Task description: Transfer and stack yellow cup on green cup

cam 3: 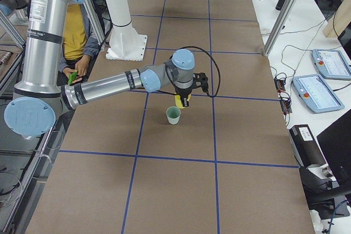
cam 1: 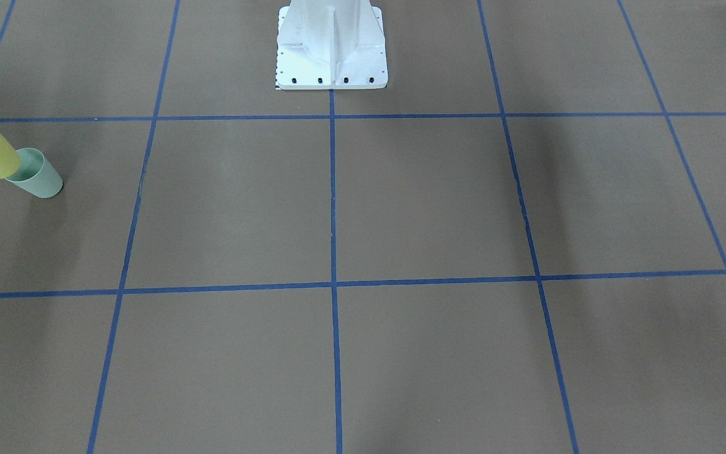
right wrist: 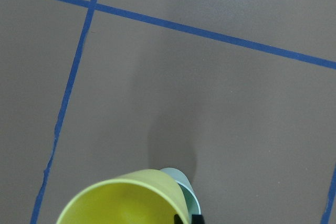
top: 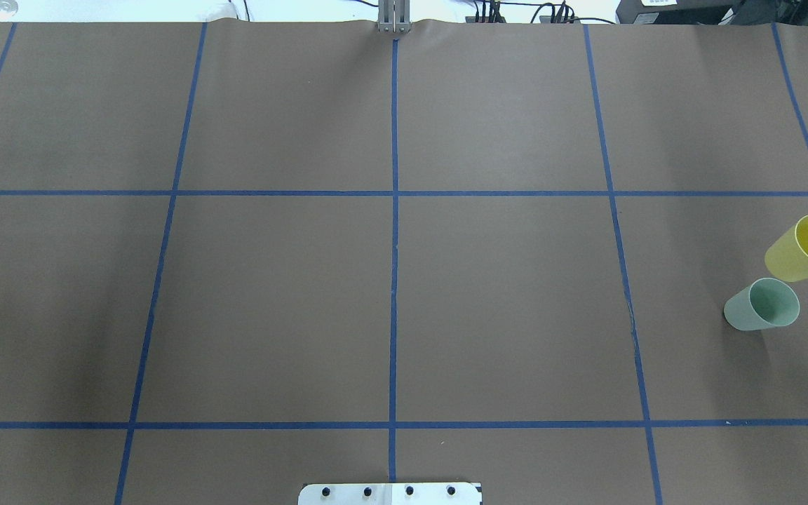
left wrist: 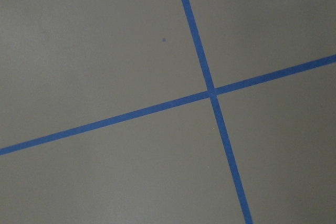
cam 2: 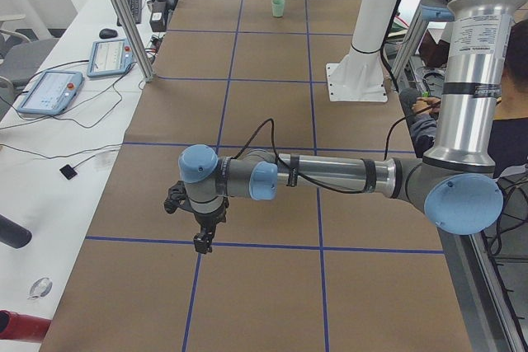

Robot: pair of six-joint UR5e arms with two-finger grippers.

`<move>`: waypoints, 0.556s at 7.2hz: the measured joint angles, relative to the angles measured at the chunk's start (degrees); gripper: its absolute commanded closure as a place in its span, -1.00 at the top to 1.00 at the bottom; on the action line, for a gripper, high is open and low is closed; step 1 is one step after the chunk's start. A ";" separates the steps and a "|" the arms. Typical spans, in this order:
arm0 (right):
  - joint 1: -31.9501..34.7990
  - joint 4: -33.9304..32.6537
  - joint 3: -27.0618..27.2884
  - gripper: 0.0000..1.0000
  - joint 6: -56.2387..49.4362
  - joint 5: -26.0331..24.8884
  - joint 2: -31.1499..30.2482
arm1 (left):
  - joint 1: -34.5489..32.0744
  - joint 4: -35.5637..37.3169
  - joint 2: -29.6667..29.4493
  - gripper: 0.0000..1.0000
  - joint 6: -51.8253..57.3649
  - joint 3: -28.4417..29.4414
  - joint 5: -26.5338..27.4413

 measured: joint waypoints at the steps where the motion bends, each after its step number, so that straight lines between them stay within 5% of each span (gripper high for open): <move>1: -0.29 4.83 -1.49 -1.00 2.47 0.19 -1.40 | 0.00 -0.02 0.00 1.00 0.00 -0.08 -0.04; 4: -3.57 11.59 -3.79 -1.00 7.08 -0.11 -3.29 | 0.06 -0.05 0.00 1.00 0.00 -0.43 -0.14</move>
